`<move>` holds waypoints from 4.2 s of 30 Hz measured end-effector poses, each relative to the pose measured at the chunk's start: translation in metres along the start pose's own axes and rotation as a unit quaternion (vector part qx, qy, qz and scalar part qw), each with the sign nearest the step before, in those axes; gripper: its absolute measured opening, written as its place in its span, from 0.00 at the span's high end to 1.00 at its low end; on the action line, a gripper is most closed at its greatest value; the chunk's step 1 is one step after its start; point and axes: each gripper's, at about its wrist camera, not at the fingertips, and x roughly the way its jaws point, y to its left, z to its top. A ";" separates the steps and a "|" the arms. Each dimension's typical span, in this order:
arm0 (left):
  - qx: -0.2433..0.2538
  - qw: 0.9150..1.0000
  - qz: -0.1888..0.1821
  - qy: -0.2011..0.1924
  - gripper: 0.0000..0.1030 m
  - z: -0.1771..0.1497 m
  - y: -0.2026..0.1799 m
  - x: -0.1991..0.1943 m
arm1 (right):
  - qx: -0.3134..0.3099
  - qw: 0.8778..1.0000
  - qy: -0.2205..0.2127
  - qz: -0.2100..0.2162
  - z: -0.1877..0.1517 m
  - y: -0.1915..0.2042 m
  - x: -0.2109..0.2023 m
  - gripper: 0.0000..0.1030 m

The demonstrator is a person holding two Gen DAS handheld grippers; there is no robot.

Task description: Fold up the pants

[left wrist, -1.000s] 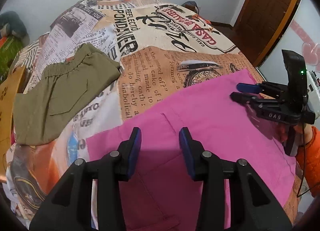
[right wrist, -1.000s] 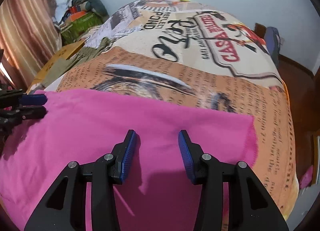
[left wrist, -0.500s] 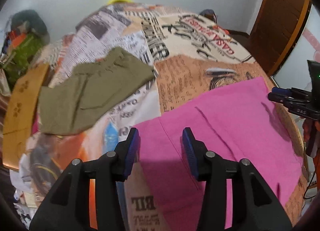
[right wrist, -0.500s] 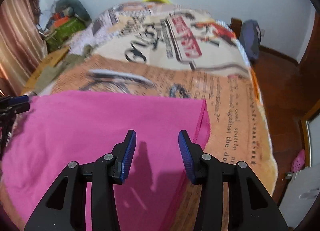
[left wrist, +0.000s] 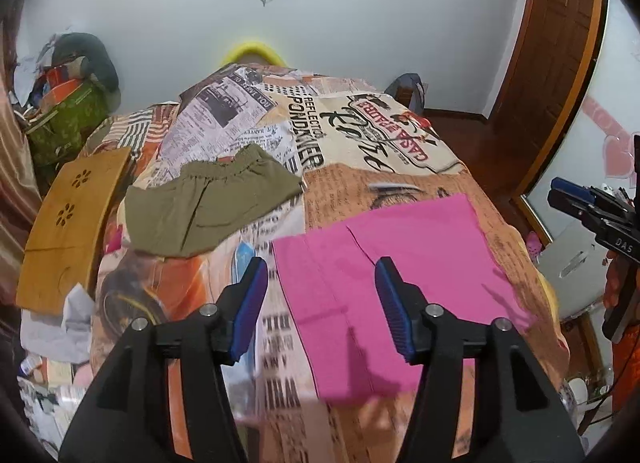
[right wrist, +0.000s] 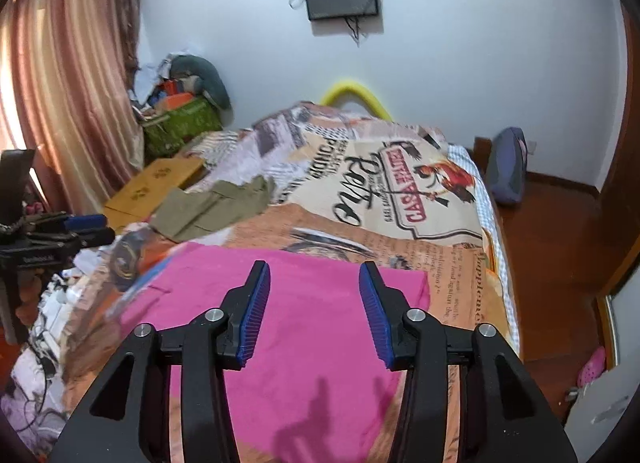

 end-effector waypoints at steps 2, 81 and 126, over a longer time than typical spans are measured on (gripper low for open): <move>-0.005 1.000 -0.005 0.004 0.45 -0.011 -0.002 -0.004 | -0.001 1.000 -0.002 0.005 -0.007 0.009 -0.005 0.57; -0.266 0.955 -0.067 0.116 0.77 -0.051 0.007 0.117 | 0.072 0.988 0.113 0.076 -0.110 0.021 0.070 0.56; 0.063 0.991 0.046 -0.105 0.87 -0.053 -0.094 -0.036 | 0.019 0.974 0.141 0.179 -0.091 0.107 0.086 0.56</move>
